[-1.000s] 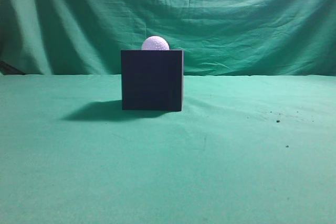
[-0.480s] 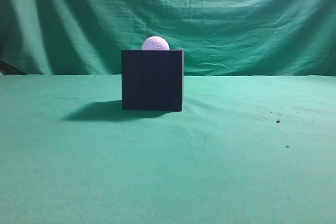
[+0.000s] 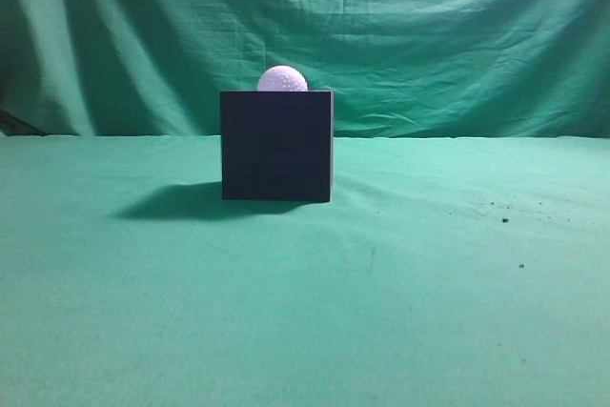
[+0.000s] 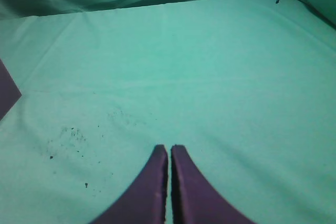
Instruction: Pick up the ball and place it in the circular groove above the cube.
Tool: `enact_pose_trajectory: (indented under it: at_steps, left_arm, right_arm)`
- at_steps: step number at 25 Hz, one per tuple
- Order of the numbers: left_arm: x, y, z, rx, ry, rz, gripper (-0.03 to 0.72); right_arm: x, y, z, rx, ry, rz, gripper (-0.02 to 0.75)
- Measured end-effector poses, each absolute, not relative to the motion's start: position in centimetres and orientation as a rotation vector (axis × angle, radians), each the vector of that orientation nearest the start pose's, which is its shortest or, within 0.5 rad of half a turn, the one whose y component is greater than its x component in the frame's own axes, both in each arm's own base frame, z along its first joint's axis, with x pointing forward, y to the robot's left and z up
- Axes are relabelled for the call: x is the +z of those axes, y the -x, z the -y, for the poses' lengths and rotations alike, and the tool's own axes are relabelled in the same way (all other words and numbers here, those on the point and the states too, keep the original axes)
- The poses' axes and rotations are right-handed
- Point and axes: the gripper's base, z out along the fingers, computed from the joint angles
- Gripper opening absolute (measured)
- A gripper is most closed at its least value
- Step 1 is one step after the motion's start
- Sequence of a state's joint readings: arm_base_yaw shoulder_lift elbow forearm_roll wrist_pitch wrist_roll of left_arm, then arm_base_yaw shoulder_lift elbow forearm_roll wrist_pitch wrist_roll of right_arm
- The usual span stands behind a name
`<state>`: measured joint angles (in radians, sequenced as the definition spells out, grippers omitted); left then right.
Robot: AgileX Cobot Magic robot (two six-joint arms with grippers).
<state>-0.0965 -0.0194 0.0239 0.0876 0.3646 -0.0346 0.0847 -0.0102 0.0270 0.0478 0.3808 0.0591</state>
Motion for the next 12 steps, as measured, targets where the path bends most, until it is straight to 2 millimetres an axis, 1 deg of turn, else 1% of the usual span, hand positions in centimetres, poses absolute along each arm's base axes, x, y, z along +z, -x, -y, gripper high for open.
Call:
enact_pose_trajectory:
  at_steps: [12]
  left_arm:
    - [17.35,-5.24,0.22,-0.005,-0.111,-1.848,0.0]
  right_arm:
    - [17.05,-5.21,-0.6,0.146,-0.005,-1.883,0.0]
